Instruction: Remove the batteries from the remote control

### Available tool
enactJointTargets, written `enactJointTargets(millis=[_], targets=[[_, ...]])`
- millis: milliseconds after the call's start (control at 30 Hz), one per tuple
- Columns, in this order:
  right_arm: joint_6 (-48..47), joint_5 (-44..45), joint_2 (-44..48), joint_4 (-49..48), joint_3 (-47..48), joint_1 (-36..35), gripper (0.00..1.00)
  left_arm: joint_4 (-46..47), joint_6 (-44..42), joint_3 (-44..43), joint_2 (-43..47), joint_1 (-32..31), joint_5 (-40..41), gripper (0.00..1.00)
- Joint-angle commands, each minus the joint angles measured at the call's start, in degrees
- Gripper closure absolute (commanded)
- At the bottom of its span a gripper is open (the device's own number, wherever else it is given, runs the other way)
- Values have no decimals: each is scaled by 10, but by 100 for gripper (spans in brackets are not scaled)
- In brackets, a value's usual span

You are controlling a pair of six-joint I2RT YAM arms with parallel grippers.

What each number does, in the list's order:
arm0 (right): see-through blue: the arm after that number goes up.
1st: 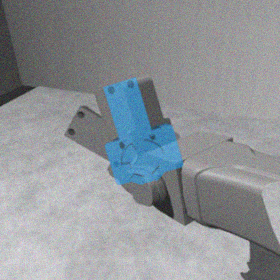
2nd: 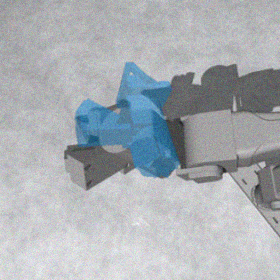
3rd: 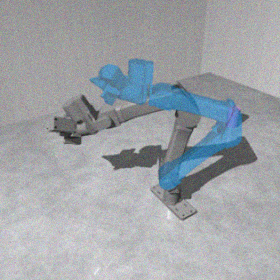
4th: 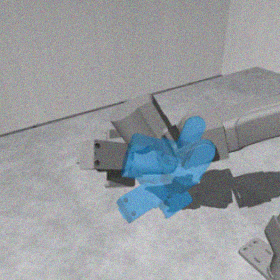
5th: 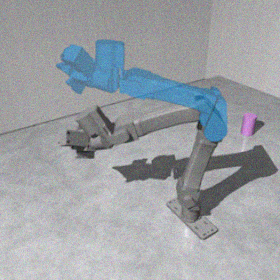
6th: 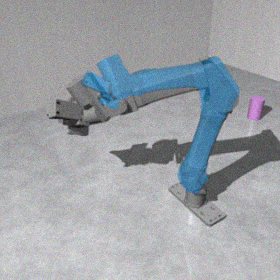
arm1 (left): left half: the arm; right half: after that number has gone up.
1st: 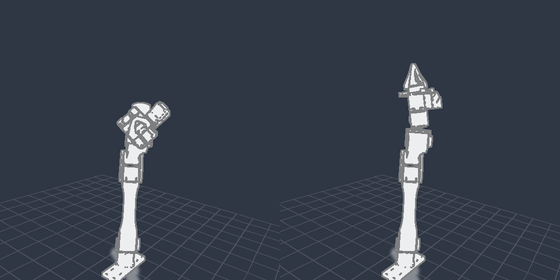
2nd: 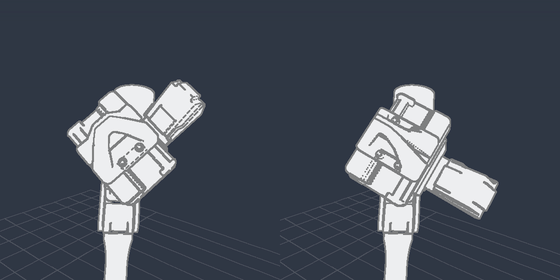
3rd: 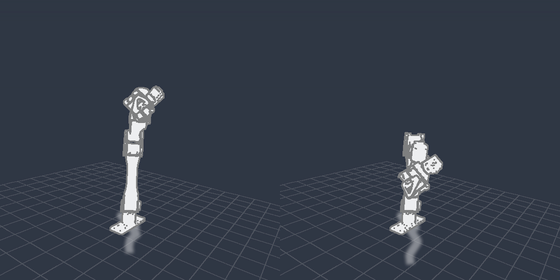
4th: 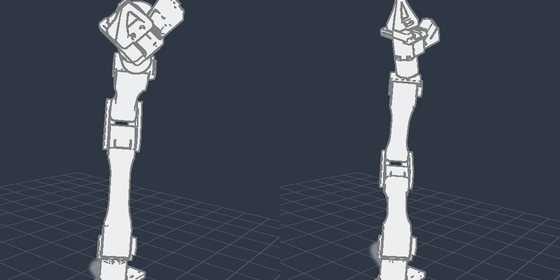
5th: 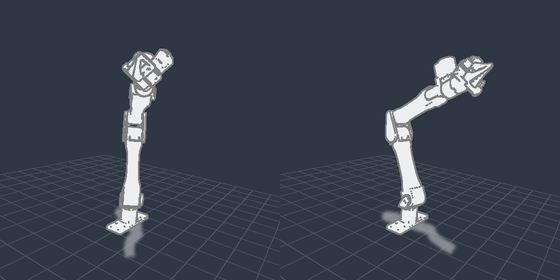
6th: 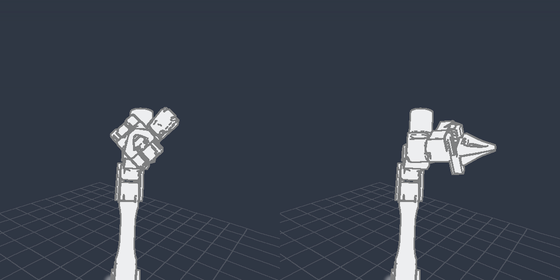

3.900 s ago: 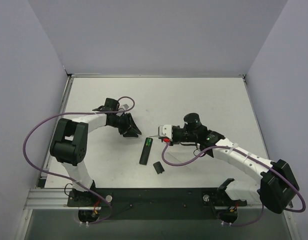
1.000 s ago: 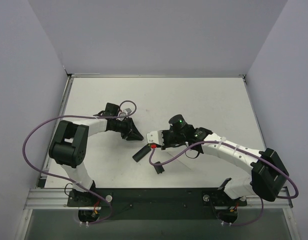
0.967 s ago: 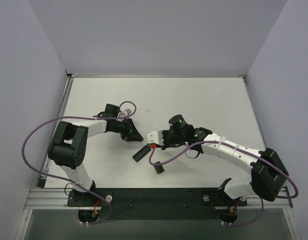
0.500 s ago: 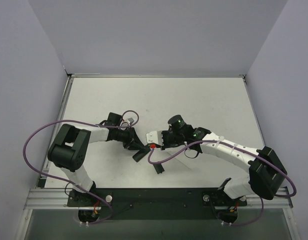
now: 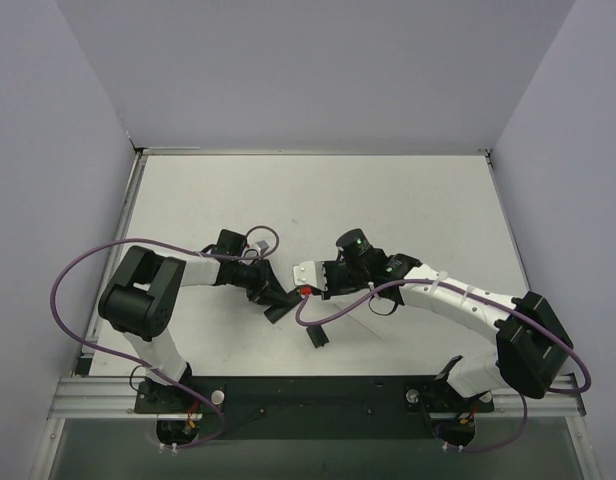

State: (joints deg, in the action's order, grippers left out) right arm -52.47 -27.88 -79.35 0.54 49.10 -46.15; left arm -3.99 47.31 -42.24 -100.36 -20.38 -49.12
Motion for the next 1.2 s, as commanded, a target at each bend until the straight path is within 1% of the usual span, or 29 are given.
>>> enactJointTargets(millis=[0, 133, 267, 500, 600, 667, 800, 833, 1000, 1167], targets=[[13, -30, -8, -1, 22, 4, 100, 8, -14, 2, -8, -7, 14, 75], [13, -36, -20, 17, 35, 7, 100, 1, -18, 1, -13, -8, 24, 75], [13, -41, -31, 25, 42, 10, 100, -25, -34, -9, -17, -8, 39, 75], [4, -53, -55, 51, 64, 20, 100, -28, -35, -10, -23, -8, 46, 75], [-17, -81, -66, 81, 88, 33, 100, -29, -35, -11, -24, -7, 47, 75], [-42, -101, -75, 122, 106, 43, 100, -31, -38, -11, -26, -7, 51, 75], [-68, -139, -110, 216, 179, 59, 100, -37, -41, -12, -27, -7, 57, 75], [-72, -143, -113, 224, 186, 60, 100, -37, -42, -12, -28, -7, 57, 75], [-79, -153, -122, 224, 185, 59, 100, -39, -42, -12, -27, -6, 57, 75], [-75, -147, -120, 192, 140, 58, 100, -41, -42, -13, -30, -6, 59, 75]])
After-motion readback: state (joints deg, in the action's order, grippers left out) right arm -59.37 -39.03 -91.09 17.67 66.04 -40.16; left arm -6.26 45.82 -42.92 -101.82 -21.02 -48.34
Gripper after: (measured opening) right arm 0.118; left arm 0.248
